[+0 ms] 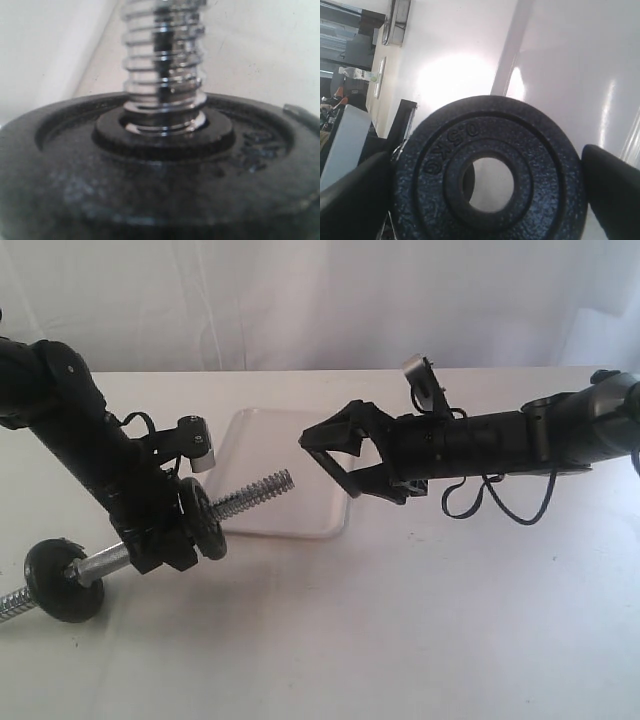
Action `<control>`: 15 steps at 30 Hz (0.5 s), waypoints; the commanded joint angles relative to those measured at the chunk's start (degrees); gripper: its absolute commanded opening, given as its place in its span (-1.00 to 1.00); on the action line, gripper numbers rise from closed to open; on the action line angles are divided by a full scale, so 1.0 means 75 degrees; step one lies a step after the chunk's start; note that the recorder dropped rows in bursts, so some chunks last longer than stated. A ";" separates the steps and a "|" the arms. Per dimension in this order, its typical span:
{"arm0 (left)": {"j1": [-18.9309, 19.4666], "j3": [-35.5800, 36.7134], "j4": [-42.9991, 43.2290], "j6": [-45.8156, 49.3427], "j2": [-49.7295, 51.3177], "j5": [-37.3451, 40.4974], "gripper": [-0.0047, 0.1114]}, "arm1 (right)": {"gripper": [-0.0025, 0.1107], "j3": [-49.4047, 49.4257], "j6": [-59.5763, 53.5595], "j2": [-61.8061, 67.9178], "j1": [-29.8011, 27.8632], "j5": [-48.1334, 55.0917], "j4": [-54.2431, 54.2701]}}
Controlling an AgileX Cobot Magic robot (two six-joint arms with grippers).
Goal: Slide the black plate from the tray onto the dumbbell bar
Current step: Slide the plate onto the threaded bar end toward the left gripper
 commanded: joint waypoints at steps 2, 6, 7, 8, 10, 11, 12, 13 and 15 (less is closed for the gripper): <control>-0.0017 -0.0070 -0.0719 0.0033 -0.0298 0.0164 -0.92 | -0.96 -0.0328 0.0085 -0.0182 0.0370 0.0072 0.0353; -0.0017 -0.0070 -0.0721 0.0033 -0.0298 0.0147 -0.92 | -0.96 -0.0483 0.0175 -0.0182 0.0500 0.0019 0.0353; -0.0017 -0.0070 -0.0721 0.0033 -0.0298 0.0131 -0.92 | -0.96 -0.0496 0.0188 -0.0182 0.0538 -0.0056 0.0353; -0.0017 -0.0070 -0.0721 0.0033 -0.0298 0.0131 -0.92 | -0.96 -0.0496 0.0188 -0.0182 0.0556 -0.0145 0.0353; -0.0017 -0.0070 -0.0721 0.0033 -0.0298 0.0115 -0.92 | -0.96 -0.0496 0.0188 -0.0182 0.0591 -0.0180 0.0353; -0.0017 -0.0070 -0.0721 0.0033 -0.0298 0.0115 -0.92 | -0.96 -0.0496 0.0188 -0.0182 0.0627 -0.0180 0.0353; -0.0017 -0.0070 -0.0721 0.0033 -0.0298 0.0115 -0.92 | -0.96 -0.0496 0.0188 -0.0182 0.0630 -0.0102 0.0353; -0.0017 -0.0070 -0.0721 0.0033 -0.0298 0.0115 -0.92 | -0.96 -0.0513 0.0211 -0.0182 0.0643 -0.0016 0.0353; -0.0017 -0.0070 -0.0721 0.0033 -0.0298 0.0115 -0.92 | -0.96 -0.0513 0.0211 -0.0182 0.0677 0.0090 0.0353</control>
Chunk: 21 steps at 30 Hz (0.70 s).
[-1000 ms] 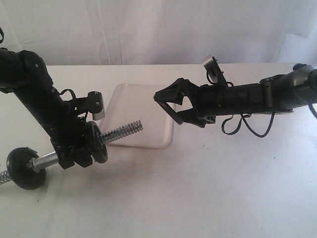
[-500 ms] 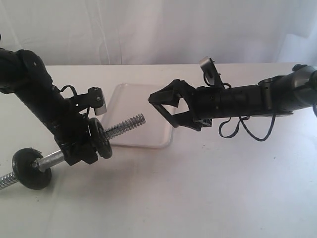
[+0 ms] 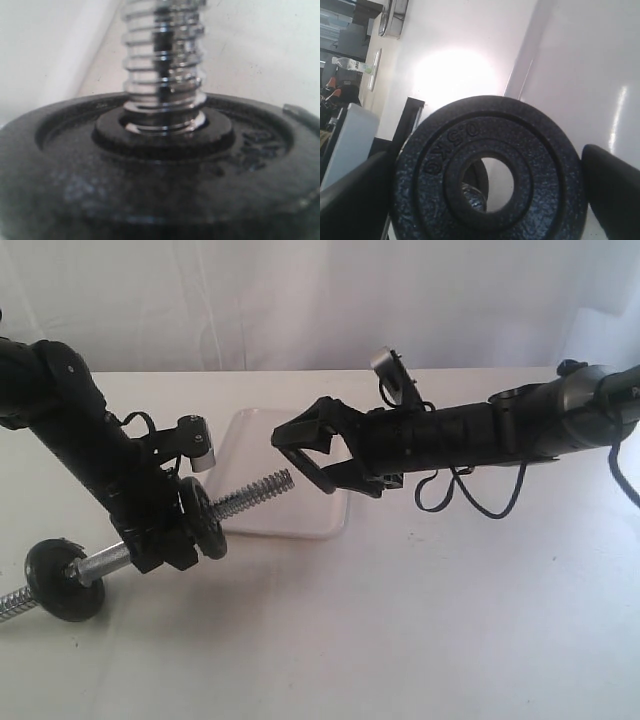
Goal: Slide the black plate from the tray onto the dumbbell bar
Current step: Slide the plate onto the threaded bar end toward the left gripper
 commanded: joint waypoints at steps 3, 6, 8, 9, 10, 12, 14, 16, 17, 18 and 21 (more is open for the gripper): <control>-0.0017 -0.0070 -0.0732 0.0033 -0.0298 0.0158 -0.92 | -0.96 -0.0120 0.0043 -0.0182 0.0094 0.0571 0.0333; -0.0017 -0.0070 -0.0879 0.0033 -0.0298 0.0141 -0.92 | -0.96 -0.0120 0.0058 -0.0182 0.0107 0.0587 0.0333; -0.0017 -0.0070 -0.0893 0.0033 -0.0298 0.0141 -0.92 | -0.96 -0.0120 0.0119 -0.0182 0.0146 0.0620 0.0333; -0.0017 -0.0070 -0.0893 0.0033 -0.0298 0.0141 -0.92 | -0.96 -0.0120 0.0155 -0.0182 0.0164 0.0620 0.0333; -0.0017 -0.0070 -0.0893 0.0033 -0.0298 0.0141 -0.92 | -0.96 -0.0120 0.0156 -0.0182 0.0180 0.0650 0.0333; -0.0017 -0.0070 -0.0910 -0.0031 -0.0298 0.0111 -0.92 | -0.96 -0.0131 0.0172 -0.0182 0.0183 0.0711 0.0333; -0.0017 -0.0070 -0.0936 -0.0090 -0.0298 0.0074 -0.92 | -0.96 -0.0131 0.0287 -0.0182 0.0183 0.0744 0.0333; -0.0017 -0.0070 -0.0953 -0.0145 -0.0298 0.0019 -0.92 | -0.96 -0.0131 0.0380 -0.0182 0.0183 0.0763 0.0333; -0.0017 -0.0070 -0.0953 -0.0165 -0.0298 -0.0020 -0.92 | -0.96 -0.0131 0.0380 -0.0182 0.0183 0.0763 0.0333; -0.0017 -0.0070 -0.0965 -0.0197 -0.0298 -0.0053 -0.92 | -0.96 -0.0131 0.0378 -0.0182 0.0183 0.0777 0.0333; -0.0017 -0.0070 -0.0997 -0.0217 -0.0298 -0.0101 -0.92 | -0.96 -0.0131 0.0378 -0.0182 0.0183 0.0868 0.0333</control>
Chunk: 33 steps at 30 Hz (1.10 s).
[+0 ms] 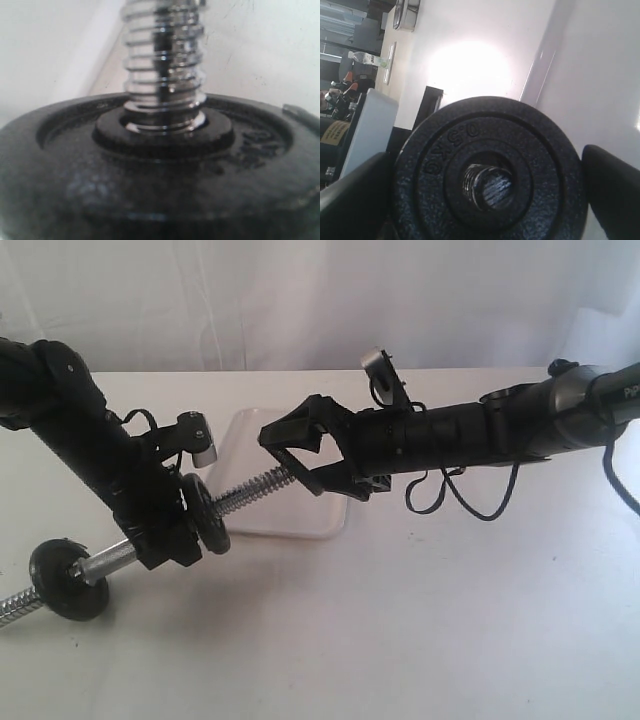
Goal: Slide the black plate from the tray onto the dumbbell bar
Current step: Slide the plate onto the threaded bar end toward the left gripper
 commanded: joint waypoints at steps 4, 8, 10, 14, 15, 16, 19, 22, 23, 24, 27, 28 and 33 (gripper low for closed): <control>-0.0017 -0.0074 -0.0834 -0.0214 -0.0298 -0.0134 -0.92 | -0.96 -0.0089 0.0080 -0.0182 0.0011 0.0793 0.0333; -0.0017 -0.0074 -0.1078 -0.0214 -0.0298 -0.0235 -0.92 | -0.96 -0.0089 0.0175 -0.0182 0.0011 0.0777 0.0333; -0.0017 -0.0074 -0.1230 -0.0214 -0.0298 -0.0297 -0.92 | -0.96 -0.0089 0.0219 -0.0182 0.0011 0.0762 0.0333; -0.0017 -0.0074 -0.1288 -0.0180 -0.0298 -0.0311 -0.92 | -0.96 -0.0089 0.0236 -0.0182 0.0011 0.0702 0.0333; -0.0017 -0.0074 -0.1288 -0.0180 -0.0298 -0.0311 -0.92 | -0.96 -0.0089 0.0236 -0.0182 0.0011 0.0624 0.0333; -0.0017 -0.0074 -0.1304 -0.0180 -0.0298 -0.0311 -0.92 | -0.96 -0.0089 0.0251 -0.0182 0.0011 0.0495 0.0333; -0.0017 -0.0074 -0.1319 -0.0180 -0.0298 -0.0327 -0.92 | -0.96 -0.0089 0.0251 -0.0182 0.0045 0.0317 0.0333; -0.0017 -0.0074 -0.1319 -0.0180 -0.0298 -0.0365 -0.92 | -0.96 -0.0089 0.0251 -0.0182 0.0142 0.0273 0.0333; -0.0017 -0.0074 -0.1319 -0.0180 -0.0298 -0.0365 -0.92 | -0.96 -0.0089 0.0251 -0.0182 0.0199 0.0273 0.0333; -0.0017 -0.0074 -0.1319 -0.0180 -0.0298 -0.0365 -0.92 | -0.96 -0.0089 0.0251 -0.0182 0.0239 0.0234 0.0333; -0.0017 -0.0074 -0.1319 -0.0180 -0.0298 -0.0346 -0.92 | -0.96 -0.0089 0.0251 -0.0182 0.0365 0.0059 0.0333; -0.0017 -0.0074 -0.1319 -0.0180 -0.0298 -0.0346 -0.92 | -0.96 -0.0089 0.0251 -0.0182 0.0377 -0.0020 0.0333; -0.0017 -0.0074 -0.1319 -0.0180 -0.0298 -0.0346 -0.92 | -0.96 -0.0089 0.0251 -0.0182 0.0530 -0.0112 0.0333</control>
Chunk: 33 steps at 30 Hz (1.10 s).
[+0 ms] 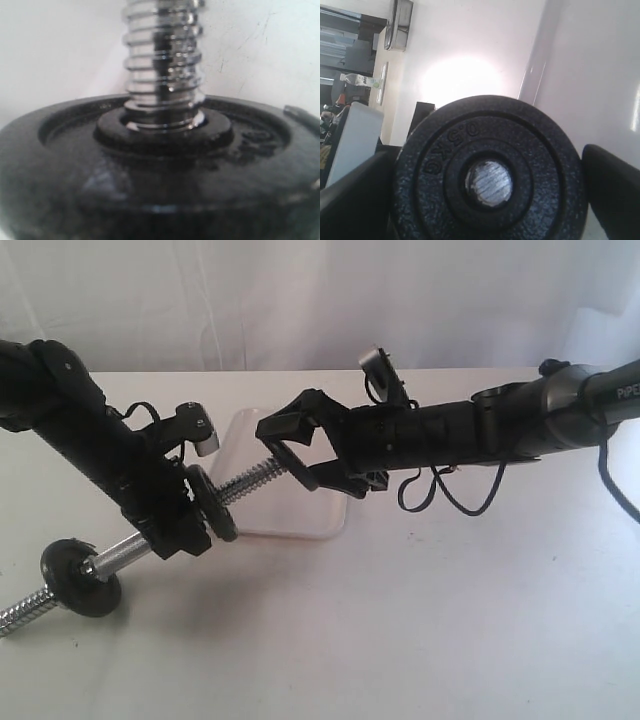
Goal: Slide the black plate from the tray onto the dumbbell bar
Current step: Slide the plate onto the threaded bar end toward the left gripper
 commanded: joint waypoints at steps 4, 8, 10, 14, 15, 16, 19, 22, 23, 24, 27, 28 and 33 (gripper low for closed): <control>-0.0030 -0.0102 -0.0798 -0.0073 -0.0298 0.0018 -0.92 | -0.96 -0.0059 0.0206 -0.0152 0.0250 0.0567 -0.0023; -0.0030 -0.0102 -0.0798 -0.0073 -0.0298 0.0018 -0.92 | -0.92 -0.0059 0.0525 -0.0152 0.0237 0.0595 -0.0023; -0.0030 -0.0102 -0.0798 -0.0073 -0.0298 0.0000 -0.92 | -0.83 -0.0059 0.0660 -0.0152 0.0237 0.0673 -0.0023; -0.0030 -0.0102 -0.0798 -0.0073 -0.0298 0.0000 -0.92 | -0.65 -0.0059 0.1063 -0.0152 0.0237 0.0877 -0.0023; -0.0030 -0.0102 -0.0798 -0.0073 -0.0298 0.0000 -0.92 | -0.64 -0.0059 0.1158 -0.0152 0.0237 0.0912 -0.0023; -0.0030 -0.0102 -0.0798 -0.0073 -0.0298 0.0000 -0.92 | -0.65 -0.0059 0.1186 -0.0152 0.0237 0.0947 -0.0023; -0.0030 -0.0102 -0.0814 -0.0073 -0.0298 0.0014 -0.92 | -0.64 -0.0059 0.1412 -0.0152 0.0237 0.1122 -0.0023; -0.0030 -0.0102 -0.0819 -0.0073 -0.0298 0.0000 -0.92 | -0.64 -0.0137 0.1551 -0.0152 0.0237 0.1421 -0.0023; -0.0030 -0.0102 -0.0819 -0.0073 -0.0298 0.0000 -0.92 | -0.64 -0.0159 0.1534 -0.0152 0.0237 0.1481 -0.0023; -0.0030 -0.0102 -0.0819 -0.0073 -0.0298 0.0000 -0.92 | -0.64 -0.0159 0.1600 -0.0152 0.0237 0.1481 -0.0023; -0.0030 -0.0102 -0.0833 -0.0073 -0.0298 0.0014 -0.92 | -0.64 -0.0191 0.1697 -0.0152 0.0237 0.1499 -0.0023; -0.0030 -0.0102 -0.0833 -0.0073 -0.0298 0.0014 -0.92 | -0.64 -0.0191 0.1742 -0.0152 0.0237 0.1516 -0.0023; -0.0030 -0.0102 -0.0835 -0.0073 -0.0298 -0.0003 -0.92 | -0.64 -0.0191 0.1888 -0.0152 0.0237 0.1573 -0.0023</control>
